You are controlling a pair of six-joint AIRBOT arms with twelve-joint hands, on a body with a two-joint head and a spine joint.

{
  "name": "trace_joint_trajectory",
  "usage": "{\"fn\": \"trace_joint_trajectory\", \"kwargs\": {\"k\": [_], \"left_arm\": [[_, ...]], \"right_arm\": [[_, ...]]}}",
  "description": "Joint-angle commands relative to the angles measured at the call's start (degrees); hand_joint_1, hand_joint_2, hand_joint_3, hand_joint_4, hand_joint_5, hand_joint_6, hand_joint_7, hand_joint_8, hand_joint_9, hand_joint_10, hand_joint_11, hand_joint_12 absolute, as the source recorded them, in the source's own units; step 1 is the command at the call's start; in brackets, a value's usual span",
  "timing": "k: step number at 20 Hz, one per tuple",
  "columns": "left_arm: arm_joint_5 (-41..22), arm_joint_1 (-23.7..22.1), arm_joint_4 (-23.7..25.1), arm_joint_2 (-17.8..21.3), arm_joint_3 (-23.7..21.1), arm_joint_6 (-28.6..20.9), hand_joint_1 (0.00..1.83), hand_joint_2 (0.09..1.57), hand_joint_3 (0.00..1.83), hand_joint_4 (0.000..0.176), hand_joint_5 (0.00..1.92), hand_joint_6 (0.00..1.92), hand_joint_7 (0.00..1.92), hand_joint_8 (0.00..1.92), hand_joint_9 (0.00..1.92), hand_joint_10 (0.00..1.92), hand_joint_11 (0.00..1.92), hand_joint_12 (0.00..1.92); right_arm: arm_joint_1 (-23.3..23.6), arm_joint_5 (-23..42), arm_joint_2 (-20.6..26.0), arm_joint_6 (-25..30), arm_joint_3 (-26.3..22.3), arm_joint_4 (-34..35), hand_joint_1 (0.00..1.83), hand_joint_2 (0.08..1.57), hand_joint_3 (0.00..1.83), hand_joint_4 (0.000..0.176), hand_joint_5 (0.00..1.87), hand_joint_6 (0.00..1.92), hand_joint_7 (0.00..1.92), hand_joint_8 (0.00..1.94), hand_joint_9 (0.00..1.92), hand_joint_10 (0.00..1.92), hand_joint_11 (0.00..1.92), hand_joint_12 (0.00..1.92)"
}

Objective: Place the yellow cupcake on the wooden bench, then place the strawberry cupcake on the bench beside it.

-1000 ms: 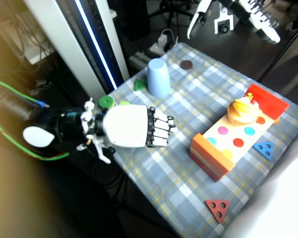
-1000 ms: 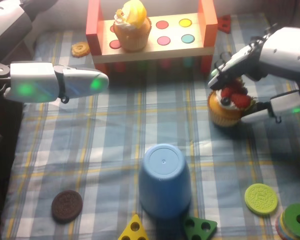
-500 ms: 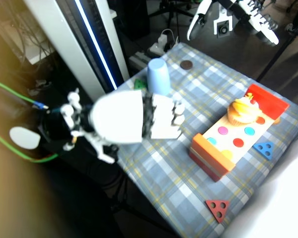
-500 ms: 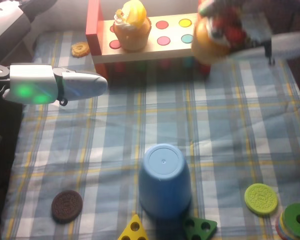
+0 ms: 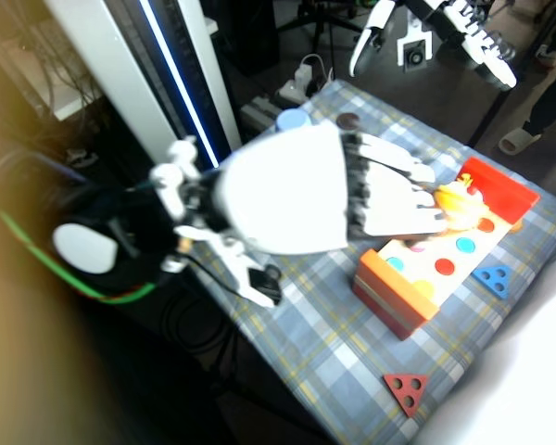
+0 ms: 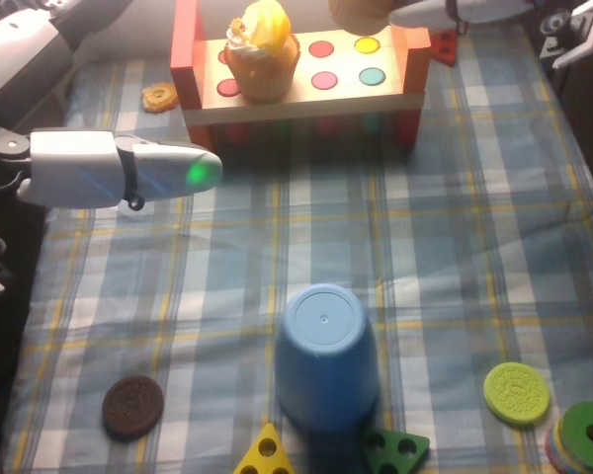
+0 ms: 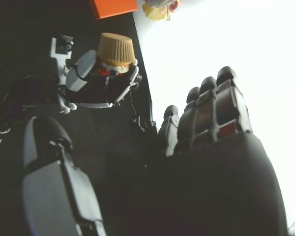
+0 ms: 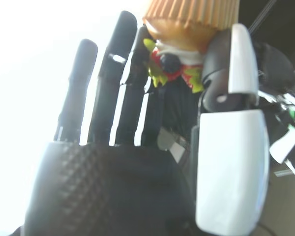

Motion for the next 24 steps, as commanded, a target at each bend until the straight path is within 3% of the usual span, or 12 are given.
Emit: {"fn": "trace_joint_trajectory", "kwargs": {"k": [1, 6, 7, 8, 9, 10, 13, 16, 18, 20, 22, 24], "left_arm": [[-6.4, -0.8, 0.9, -0.2, 0.4, -0.4, 0.78, 0.75, 0.0, 0.176, 0.0, 0.0, 0.0, 0.0, 0.0, 0.0, 0.0, 0.0], [-5.8, -1.2, 1.3, -0.5, 0.7, -0.4, 0.74, 0.77, 0.0, 0.176, 0.0, 0.0, 0.0, 0.0, 0.0, 0.0, 0.0, 0.0], [-5.7, -1.4, 1.3, -0.6, 0.7, -0.4, 0.76, 0.76, 0.0, 0.176, 0.0, 0.0, 0.0, 0.0, 0.0, 0.0, 0.01, 0.01], [-5.7, -1.4, 1.4, -0.7, 0.7, -0.4, 0.78, 0.77, 0.0, 0.176, 0.0, 0.0, 0.0, 0.0, 0.0, 0.0, 0.0, 0.0], [-5.7, -1.5, 1.4, -0.7, 0.7, -0.4, 0.75, 0.77, 0.0, 0.176, 0.0, 0.0, 0.0, 0.0, 0.0, 0.0, 0.0, 0.0], [-5.7, -1.5, 1.5, -0.7, 0.7, -0.4, 0.76, 0.78, 0.0, 0.176, 0.0, 0.0, 0.0, 0.0, 0.0, 0.0, 0.01, 0.01], [-5.5, -1.7, 1.6, -0.8, 0.8, -0.5, 0.78, 0.79, 0.01, 0.176, 0.0, 0.0, 0.0, 0.0, 0.0, 0.0, 0.0, 0.0], [-5.5, -1.7, 1.6, -0.9, 0.8, -0.7, 0.8, 0.76, 0.0, 0.176, 0.0, 0.0, 0.0, 0.0, 0.0, 0.0, 0.02, 0.01], [-5.5, -1.8, 1.7, -0.9, 0.8, -0.7, 0.79, 0.75, 0.0, 0.176, 0.0, 0.0, 0.0, 0.0, 0.0, 0.0, 0.0, 0.0], [-5.4, -1.9, 1.7, -1.1, 0.9, -0.8, 0.78, 0.77, 0.0, 0.176, 0.0, 0.0, 0.0, 0.0, 0.0, 0.0, 0.0, 0.0], [-5.4, -1.9, 1.8, -1.1, 1.0, -0.8, 0.78, 0.75, 0.0, 0.176, 0.0, 0.0, 0.0, 0.0, 0.0, 0.0, 0.0, 0.0], [-5.4, -2.0, 1.9, -1.2, 1.0, -0.9, 0.77, 0.77, 0.0, 0.176, 0.0, 0.0, 0.0, 0.0, 0.0, 0.0, 0.0, 0.0]], "right_arm": [[1.3, 4.0, -0.7, 0.1, 0.8, 2.2, 1.26, 1.04, 0.0, 0.0, 1.23, 0.44, 1.13, 0.85, 1.02, 0.65, 0.58, 1.41], [2.5, -0.8, -3.7, 0.1, 3.2, 0.1, 1.26, 1.03, 0.0, 0.015, 1.25, 0.54, 1.14, 0.71, 1.03, 0.48, 0.41, 1.39], [2.5, -2.0, -4.4, 0.1, 3.5, -0.5, 1.27, 1.04, 0.0, 0.0, 1.24, 0.63, 1.09, 0.7, 0.9, 0.38, 0.15, 1.49], [2.5, -2.5, -4.9, 0.1, 3.7, -0.7, 1.21, 1.03, 0.0, 0.0, 1.19, 0.64, 1.01, 0.29, 0.81, 0.2, 0.03, 1.24], [2.5, -3.4, -5.5, 0.1, 4.1, -1.0, 1.25, 1.05, 0.0, 0.0, 1.29, 0.44, 0.99, 0.86, 0.76, 0.58, 0.03, 1.58], [2.5, -4.2, -6.0, 0.1, 4.4, -1.4, 1.27, 1.05, 0.0, 0.0, 1.33, 0.26, 1.0, 1.06, 0.72, 0.95, 0.08, 1.72], [2.5, -6.5, -6.8, 0.1, 5.0, -3.0, 1.25, 1.03, 0.0, 0.03, 1.22, 0.55, 1.14, 0.75, 0.95, 0.84, 0.49, 1.55], [2.5, -8.0, -7.4, 0.1, 5.3, -4.1, 1.26, 1.03, 0.0, 0.012, 1.24, 0.47, 1.13, 0.81, 1.04, 0.71, 0.54, 1.49], [2.5, -8.9, -7.7, 0.1, 5.6, -4.6, 1.29, 1.04, 0.0, 0.0, 1.32, 0.16, 1.09, 1.05, 0.99, 1.26, 0.69, 1.84], [2.4, -9.6, -8.2, 0.1, 6.0, -5.0, 1.21, 1.0, 0.0, 0.0, 1.3, 0.4, 1.08, 1.02, 0.95, 1.52, 0.75, 1.9], [2.4, -10.3, -8.6, 0.1, 6.3, -5.5, 1.28, 1.03, 0.0, 0.0, 1.33, 0.19, 1.12, 0.96, 0.93, 1.13, 0.58, 1.66], [2.4, -10.9, -8.9, 0.1, 6.7, -5.8, 1.27, 1.02, 0.0, 0.0, 1.19, 0.52, 1.24, 0.69, 1.1, 0.71, 0.68, 1.4]]}}
